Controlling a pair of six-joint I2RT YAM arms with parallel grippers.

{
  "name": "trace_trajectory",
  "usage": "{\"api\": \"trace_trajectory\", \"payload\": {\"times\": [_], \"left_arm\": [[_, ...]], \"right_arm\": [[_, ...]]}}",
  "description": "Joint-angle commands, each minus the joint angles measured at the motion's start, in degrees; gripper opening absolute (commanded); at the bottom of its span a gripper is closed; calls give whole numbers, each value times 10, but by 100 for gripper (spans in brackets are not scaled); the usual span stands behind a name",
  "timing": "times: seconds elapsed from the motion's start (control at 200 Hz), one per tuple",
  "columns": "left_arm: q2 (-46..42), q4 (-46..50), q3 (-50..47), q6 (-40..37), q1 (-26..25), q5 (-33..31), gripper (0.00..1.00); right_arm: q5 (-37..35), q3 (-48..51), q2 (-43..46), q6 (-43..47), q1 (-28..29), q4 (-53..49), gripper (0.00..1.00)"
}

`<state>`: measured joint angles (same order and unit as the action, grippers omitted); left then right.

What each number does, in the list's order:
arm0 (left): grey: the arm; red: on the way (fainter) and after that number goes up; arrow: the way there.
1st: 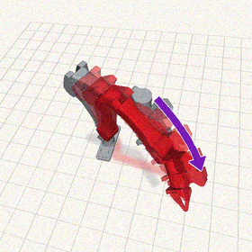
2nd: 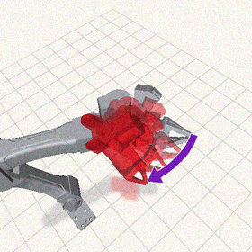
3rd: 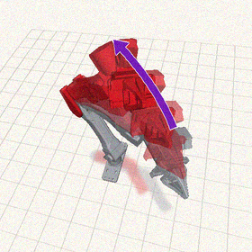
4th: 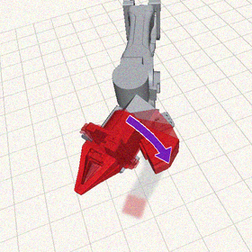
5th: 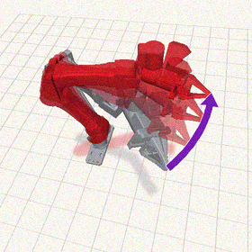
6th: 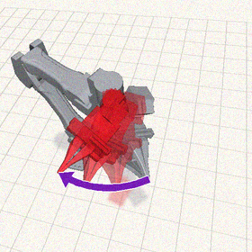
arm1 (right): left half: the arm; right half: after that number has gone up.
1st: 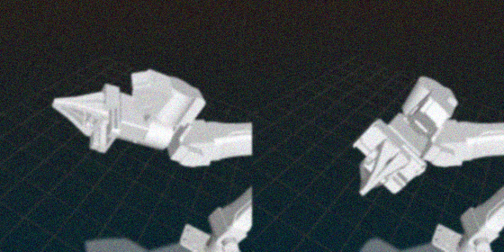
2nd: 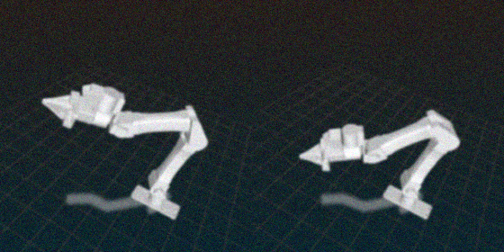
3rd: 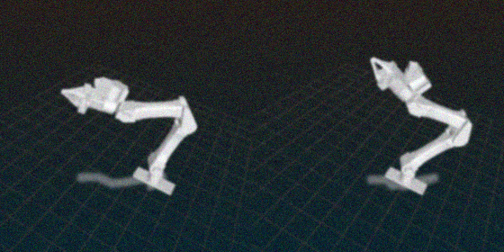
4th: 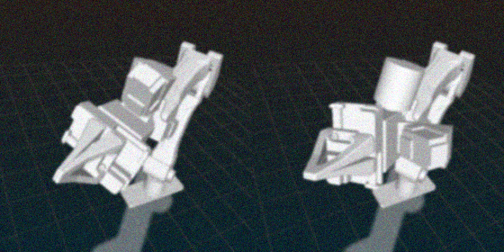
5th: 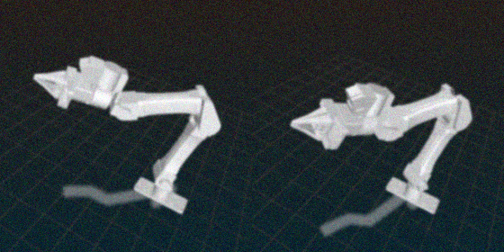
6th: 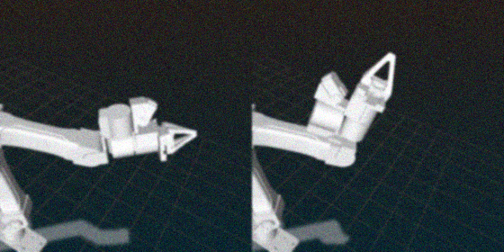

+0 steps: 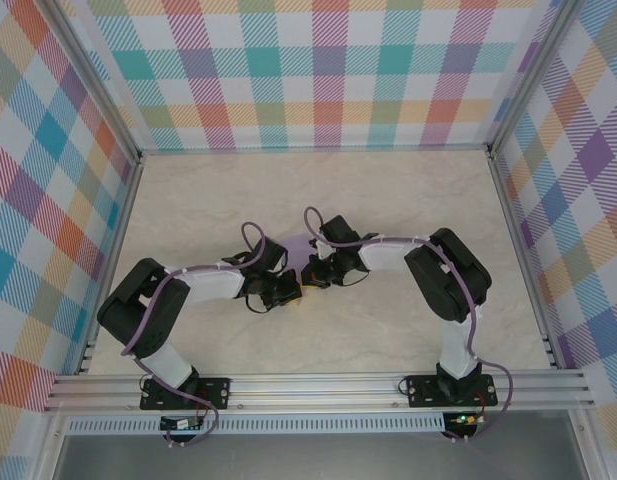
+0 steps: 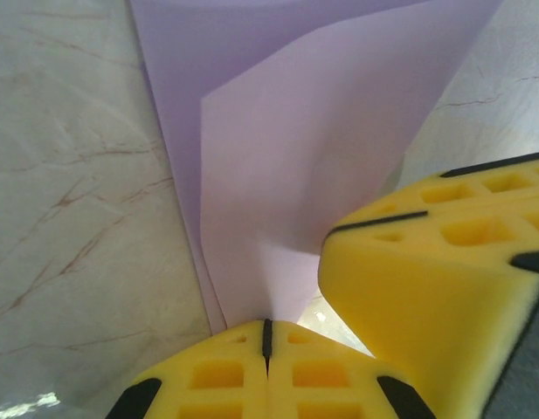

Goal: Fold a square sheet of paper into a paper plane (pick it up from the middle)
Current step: Third fold the triangle at the center of the table.

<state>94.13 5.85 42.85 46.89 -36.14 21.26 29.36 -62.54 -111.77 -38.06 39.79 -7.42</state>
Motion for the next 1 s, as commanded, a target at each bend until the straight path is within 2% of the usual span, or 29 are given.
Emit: {"api": "trace_trajectory", "payload": {"times": [0.0, 0.345, 0.715, 0.855, 0.995], "left_arm": [[29, 96, -10, -8, -6, -62, 0], [62, 177, -9, 4, -7, -82, 0], [62, 186, -16, 6, -7, -81, 0], [48, 177, -6, -11, -7, -72, 0], [9, 171, 25, -46, -7, -61, 0]], "right_arm": [[-18, -14, -26, 13, 0, -19, 1], [-59, -35, -37, 46, -48, -34, 0], [-69, -129, -89, 78, -131, -88, 0], [-74, -139, -58, 93, -143, -103, 1], [-50, -100, 10, 79, -143, -87, 4]]}}
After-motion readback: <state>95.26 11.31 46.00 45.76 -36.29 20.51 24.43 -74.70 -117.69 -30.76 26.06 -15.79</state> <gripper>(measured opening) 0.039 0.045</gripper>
